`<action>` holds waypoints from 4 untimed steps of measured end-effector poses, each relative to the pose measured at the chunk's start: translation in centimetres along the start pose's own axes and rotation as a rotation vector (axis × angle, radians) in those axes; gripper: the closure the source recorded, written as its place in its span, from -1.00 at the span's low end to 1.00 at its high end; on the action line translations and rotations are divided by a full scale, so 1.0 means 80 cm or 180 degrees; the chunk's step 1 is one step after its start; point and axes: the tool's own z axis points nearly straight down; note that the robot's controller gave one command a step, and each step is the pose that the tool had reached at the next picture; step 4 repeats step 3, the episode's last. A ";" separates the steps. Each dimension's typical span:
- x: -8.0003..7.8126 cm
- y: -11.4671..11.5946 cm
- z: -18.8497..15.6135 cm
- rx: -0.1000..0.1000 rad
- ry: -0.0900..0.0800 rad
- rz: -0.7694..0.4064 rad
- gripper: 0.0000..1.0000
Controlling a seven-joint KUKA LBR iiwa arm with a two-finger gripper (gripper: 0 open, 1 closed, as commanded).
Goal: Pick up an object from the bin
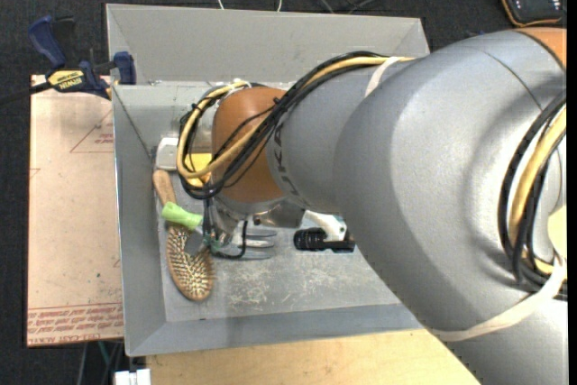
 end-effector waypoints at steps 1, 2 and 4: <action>0.000 0.000 0.000 0.0000 -0.0001 0.0002 1.00; 0.001 -0.003 -0.027 0.0023 0.0012 -0.0002 1.00; 0.000 -0.001 -0.058 0.0009 0.0002 -0.0006 1.00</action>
Offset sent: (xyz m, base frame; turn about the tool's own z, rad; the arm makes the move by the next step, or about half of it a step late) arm 0.0001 -0.0002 0.0561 0.0003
